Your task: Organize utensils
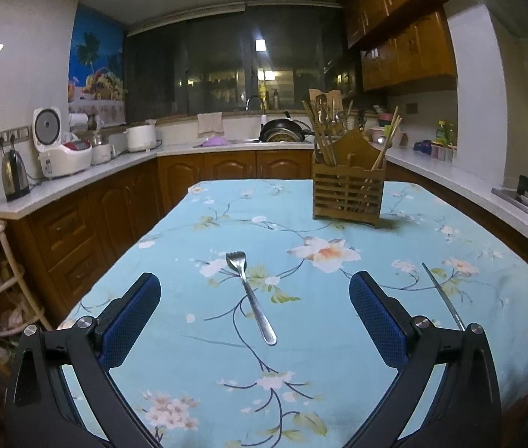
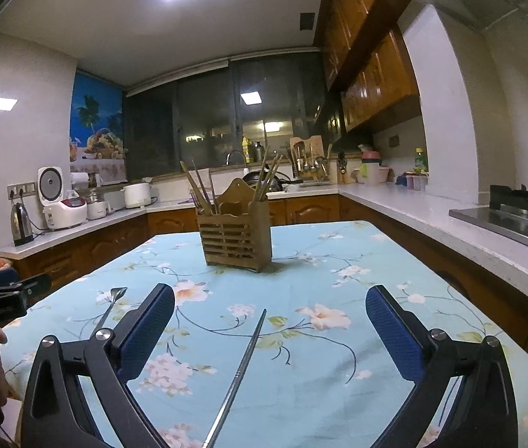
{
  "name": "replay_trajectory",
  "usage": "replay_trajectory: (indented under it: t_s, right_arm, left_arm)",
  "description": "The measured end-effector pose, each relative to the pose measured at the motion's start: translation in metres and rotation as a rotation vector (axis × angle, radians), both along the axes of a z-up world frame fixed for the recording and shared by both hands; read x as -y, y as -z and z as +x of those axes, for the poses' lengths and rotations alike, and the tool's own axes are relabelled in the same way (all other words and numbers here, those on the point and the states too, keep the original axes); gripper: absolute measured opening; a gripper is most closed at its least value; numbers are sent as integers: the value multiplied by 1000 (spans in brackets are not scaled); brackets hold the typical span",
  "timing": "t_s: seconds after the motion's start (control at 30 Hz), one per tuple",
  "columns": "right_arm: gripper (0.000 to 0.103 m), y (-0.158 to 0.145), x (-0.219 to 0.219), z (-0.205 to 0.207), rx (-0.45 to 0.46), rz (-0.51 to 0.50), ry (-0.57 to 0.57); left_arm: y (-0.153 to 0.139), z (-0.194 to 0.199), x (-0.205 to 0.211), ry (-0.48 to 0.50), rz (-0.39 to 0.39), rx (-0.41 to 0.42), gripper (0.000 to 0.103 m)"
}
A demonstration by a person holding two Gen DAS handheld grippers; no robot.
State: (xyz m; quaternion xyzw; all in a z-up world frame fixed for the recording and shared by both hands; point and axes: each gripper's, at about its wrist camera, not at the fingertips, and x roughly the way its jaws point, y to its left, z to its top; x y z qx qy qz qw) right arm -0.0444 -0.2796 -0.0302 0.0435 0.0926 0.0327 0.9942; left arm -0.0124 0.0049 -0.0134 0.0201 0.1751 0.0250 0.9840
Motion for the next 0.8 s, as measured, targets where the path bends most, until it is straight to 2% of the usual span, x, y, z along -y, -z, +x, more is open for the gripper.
replay_trajectory:
  t_s: [0.8]
  right_arm:
    - [103, 5, -13, 4, -19, 6, -65]
  left_arm:
    - [2, -3, 9, 28, 5, -3, 103]
